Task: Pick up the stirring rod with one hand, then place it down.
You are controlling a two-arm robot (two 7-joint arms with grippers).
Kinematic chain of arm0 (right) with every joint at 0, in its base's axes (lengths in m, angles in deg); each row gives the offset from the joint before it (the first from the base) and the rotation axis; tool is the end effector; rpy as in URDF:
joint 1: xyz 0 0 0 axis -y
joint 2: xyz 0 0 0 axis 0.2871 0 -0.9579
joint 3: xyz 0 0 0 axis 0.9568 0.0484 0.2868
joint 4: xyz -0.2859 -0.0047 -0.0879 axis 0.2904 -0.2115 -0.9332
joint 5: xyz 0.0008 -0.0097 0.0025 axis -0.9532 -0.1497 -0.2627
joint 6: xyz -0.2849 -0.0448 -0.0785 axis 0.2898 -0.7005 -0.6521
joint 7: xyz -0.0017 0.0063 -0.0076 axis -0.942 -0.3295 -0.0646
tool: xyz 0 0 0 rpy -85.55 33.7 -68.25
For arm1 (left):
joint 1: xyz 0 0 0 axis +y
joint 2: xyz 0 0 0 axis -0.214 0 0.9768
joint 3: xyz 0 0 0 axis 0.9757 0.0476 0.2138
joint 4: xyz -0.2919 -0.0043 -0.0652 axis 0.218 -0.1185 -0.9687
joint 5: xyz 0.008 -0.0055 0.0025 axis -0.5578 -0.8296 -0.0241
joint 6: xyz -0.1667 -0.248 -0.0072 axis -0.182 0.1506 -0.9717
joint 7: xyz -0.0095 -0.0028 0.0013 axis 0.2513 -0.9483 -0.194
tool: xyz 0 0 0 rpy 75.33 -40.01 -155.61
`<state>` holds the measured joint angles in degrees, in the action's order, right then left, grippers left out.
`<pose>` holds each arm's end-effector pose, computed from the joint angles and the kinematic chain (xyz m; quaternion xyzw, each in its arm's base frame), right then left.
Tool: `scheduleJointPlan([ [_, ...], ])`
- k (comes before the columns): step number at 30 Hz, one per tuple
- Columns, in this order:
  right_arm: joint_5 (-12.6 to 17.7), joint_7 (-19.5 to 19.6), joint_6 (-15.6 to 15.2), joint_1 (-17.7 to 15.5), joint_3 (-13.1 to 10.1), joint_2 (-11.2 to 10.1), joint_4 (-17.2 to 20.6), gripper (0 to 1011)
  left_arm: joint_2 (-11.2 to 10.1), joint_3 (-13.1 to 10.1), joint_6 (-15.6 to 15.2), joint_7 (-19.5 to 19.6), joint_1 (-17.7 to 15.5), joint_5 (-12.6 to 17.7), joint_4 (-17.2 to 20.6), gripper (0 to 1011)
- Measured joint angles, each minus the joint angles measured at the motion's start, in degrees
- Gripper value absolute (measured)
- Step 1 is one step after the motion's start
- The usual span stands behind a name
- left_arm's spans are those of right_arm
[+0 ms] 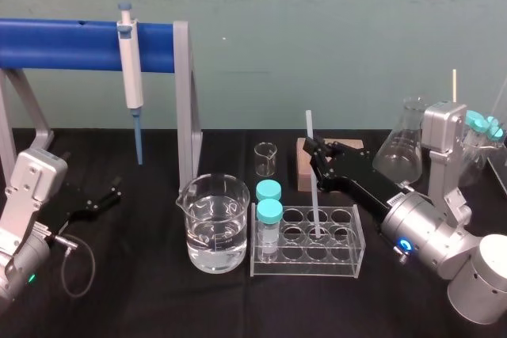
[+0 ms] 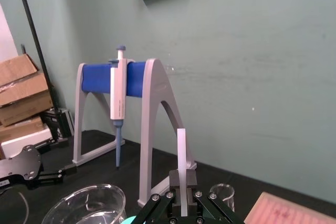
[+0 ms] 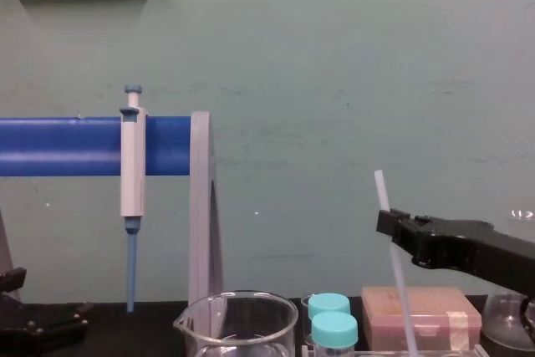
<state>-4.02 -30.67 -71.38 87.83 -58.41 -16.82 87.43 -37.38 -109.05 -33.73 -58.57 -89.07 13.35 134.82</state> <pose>0.3793 -0.0210 -0.2827 0.0543 0.0149 -0.4340 0.8992 0.3502 0.0904 -0.3077 0.1416 -0.1325 0.5799 0.7913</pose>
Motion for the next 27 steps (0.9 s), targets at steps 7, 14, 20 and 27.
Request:
scheduleJointPlan([
  [7, -2.2, 0.1, 3.6, -0.4, -1.1, -0.5, 1.9, 62, 0.0, 0.0, 0.0, 0.0, 0.0, 0.0, 0.0, 1000],
  [14, -1.6, 0.8, 8.2, -1.1, -5.2, 0.2, 7.4, 62, 0.0, 0.0, 0.0, 0.0, 0.0, 0.0, 0.0, 1000],
  [20, -1.6, 1.7, 8.8, -1.6, -7.1, 0.4, 9.6, 62, 0.0, 0.0, 0.0, 0.0, 0.0, 0.0, 0.0, 1000],
  [27, -3.2, 3.5, 7.8, -2.2, -8.8, 0.1, 9.7, 62, 0.0, 0.0, 0.0, 0.0, 0.0, 0.0, 0.0, 1000],
])
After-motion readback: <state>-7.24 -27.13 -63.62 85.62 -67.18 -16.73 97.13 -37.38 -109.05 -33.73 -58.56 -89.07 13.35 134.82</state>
